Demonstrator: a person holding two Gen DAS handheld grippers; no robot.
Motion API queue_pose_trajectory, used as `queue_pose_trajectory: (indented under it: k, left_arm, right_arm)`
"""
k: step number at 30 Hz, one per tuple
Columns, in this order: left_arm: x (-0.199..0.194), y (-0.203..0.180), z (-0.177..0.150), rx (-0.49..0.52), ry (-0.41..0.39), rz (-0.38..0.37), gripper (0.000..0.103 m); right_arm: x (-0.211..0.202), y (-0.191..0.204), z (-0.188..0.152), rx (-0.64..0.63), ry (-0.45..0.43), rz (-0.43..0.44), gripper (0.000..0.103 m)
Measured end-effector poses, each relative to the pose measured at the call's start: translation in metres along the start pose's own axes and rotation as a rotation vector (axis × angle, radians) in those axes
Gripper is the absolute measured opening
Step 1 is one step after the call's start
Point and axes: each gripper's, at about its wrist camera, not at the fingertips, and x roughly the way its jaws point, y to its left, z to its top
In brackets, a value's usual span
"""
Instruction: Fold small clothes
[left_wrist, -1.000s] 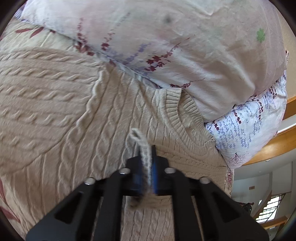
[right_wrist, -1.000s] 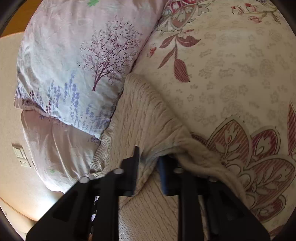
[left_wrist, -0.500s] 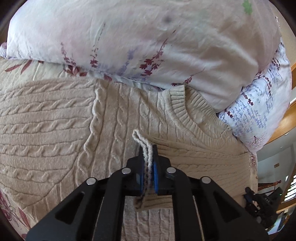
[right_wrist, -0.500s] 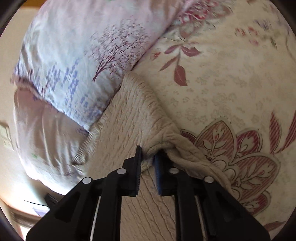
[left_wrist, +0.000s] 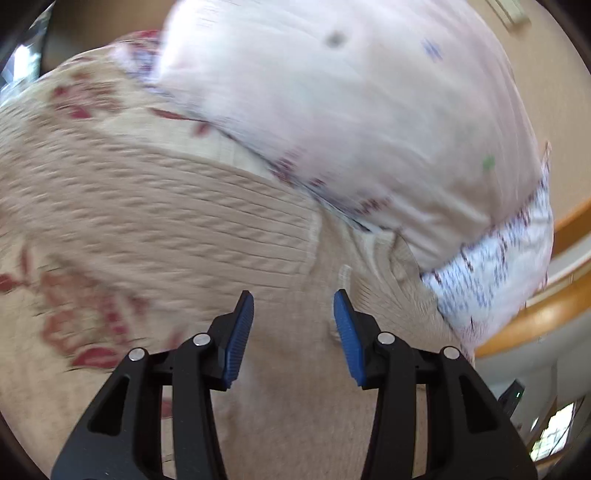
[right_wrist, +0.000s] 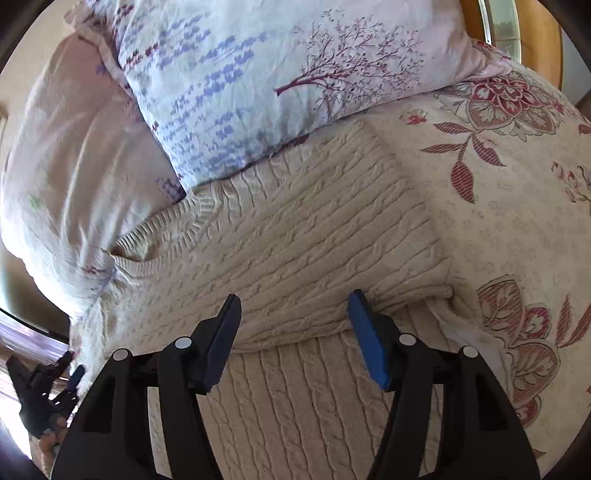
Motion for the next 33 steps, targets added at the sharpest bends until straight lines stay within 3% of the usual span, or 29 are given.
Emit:
queue_pose_trajectory:
  k: [2,8,12,16,19,23,25,30,33]
  left_arm:
    - [-0.021,0.029,0.003,-0.082,-0.046,0.025,0.044]
    - [-0.049,0.11,0.011,-0.407,-0.128,0.077,0.037]
    - [-0.052,0.145,0.016,-0.583,-0.182,0.059,0.032]
    - [-0.053,0.163,0.024,-0.672,-0.231,0.026,0.027]
    - [-0.053,0.173,0.031,-0.707,-0.262,0.022,0.023]
    - [-0.05,0.178,0.036,-0.728,-0.267,0.019,0.008]
    - [-0.05,0.175,0.037,-0.716,-0.276,0.02,0.007]
    - [-0.067,0.143,0.046,-0.618,-0.342,-0.048,0.006]
    - [-0.076,0.103,0.054,-0.499,-0.356,-0.122,0.006]
  right_arm:
    - [0.0,0.002,-0.001,0.01,0.006,0.011,0.073]
    - [-0.003,0.006,-0.01,0.044,0.033,0.045,0.078]
    - [-0.006,0.009,-0.017,0.034,0.048,0.057,0.078]
    - [-0.013,0.006,-0.02,0.027,0.041,0.058,0.078]
    - [-0.019,0.001,-0.021,0.031,0.031,0.057,0.078]
    - [-0.023,-0.005,-0.022,0.044,0.026,0.051,0.078]
    - [-0.024,-0.008,-0.022,0.053,0.027,0.051,0.079]
    - [-0.027,-0.01,-0.019,0.059,0.021,0.06,0.079]
    - [-0.028,-0.009,-0.016,0.056,0.018,0.072,0.079]
